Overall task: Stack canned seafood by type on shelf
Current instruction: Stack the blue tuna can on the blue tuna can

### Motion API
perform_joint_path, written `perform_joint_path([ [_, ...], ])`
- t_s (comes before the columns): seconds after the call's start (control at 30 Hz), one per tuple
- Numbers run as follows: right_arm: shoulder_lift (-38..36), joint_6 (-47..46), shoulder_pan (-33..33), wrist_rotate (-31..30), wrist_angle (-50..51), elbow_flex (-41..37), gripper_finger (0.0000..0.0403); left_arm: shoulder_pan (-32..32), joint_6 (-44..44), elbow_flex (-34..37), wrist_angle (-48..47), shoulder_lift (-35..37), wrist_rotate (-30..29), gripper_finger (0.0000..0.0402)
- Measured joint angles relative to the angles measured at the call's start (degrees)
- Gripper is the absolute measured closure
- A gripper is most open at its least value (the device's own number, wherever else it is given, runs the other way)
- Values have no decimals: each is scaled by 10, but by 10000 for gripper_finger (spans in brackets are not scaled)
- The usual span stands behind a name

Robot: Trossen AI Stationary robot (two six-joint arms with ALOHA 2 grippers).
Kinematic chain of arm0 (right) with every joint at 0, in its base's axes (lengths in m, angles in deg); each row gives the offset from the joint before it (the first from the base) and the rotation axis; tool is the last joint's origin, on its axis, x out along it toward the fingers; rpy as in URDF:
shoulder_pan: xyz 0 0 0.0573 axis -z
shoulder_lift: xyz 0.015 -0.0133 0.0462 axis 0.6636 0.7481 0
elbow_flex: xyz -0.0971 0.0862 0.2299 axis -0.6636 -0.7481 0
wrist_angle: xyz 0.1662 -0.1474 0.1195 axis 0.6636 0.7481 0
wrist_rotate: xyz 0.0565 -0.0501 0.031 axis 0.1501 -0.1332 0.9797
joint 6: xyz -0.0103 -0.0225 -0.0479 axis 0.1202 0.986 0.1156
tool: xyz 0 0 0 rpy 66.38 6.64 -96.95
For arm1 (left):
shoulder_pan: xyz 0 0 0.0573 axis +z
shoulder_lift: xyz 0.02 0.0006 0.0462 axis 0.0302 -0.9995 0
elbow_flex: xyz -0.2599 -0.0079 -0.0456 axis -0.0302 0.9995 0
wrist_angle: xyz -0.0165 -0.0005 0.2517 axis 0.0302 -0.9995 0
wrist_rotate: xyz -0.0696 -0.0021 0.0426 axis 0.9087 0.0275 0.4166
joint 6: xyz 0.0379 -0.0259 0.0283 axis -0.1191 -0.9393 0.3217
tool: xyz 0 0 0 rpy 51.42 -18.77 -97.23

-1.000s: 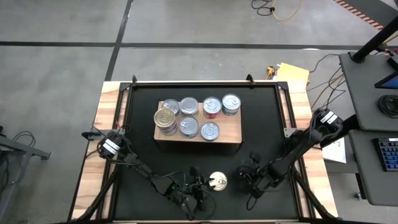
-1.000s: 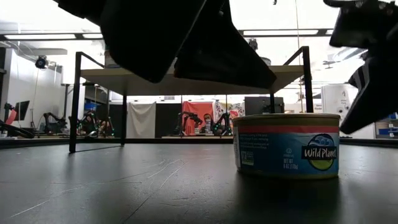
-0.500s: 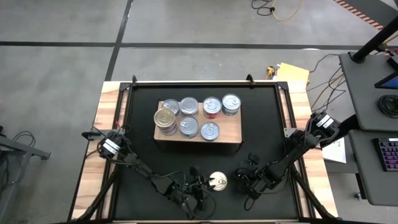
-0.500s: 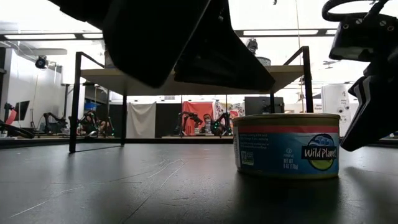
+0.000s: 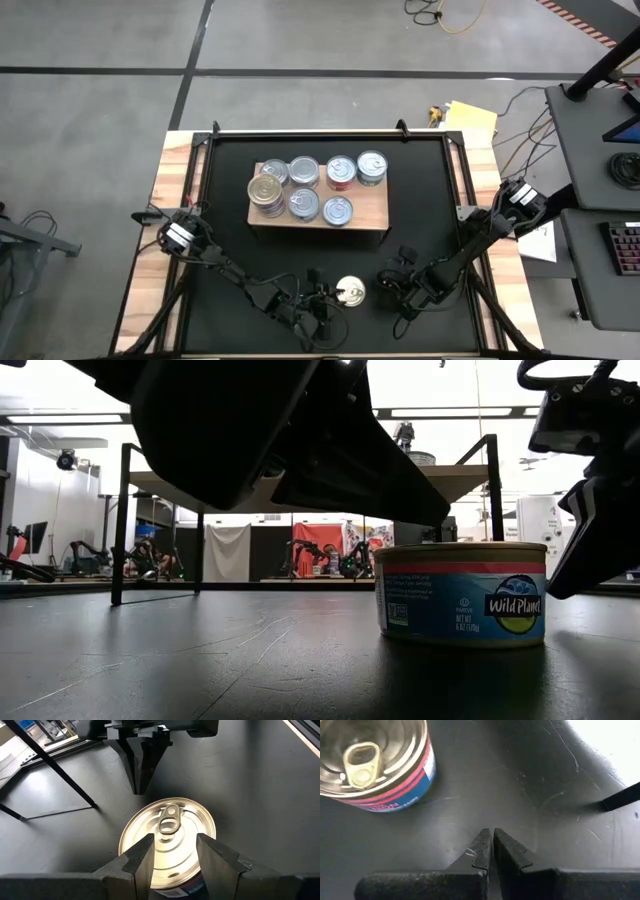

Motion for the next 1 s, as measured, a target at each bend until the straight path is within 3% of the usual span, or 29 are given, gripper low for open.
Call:
perform_joint_path([
  [0.63, -18, -14, 0, -5, -137, 0, 384, 2, -77, 42, 8, 2, -6, 271],
  [0.77, -20, -39, 2, 2, -139, 0, 351, 0, -82, 42, 4, 2, -6, 271],
  [1.0, -20, -81, 11, 12, -148, 0, 259, -2, -86, 42, 1, 2, -3, 271],
])
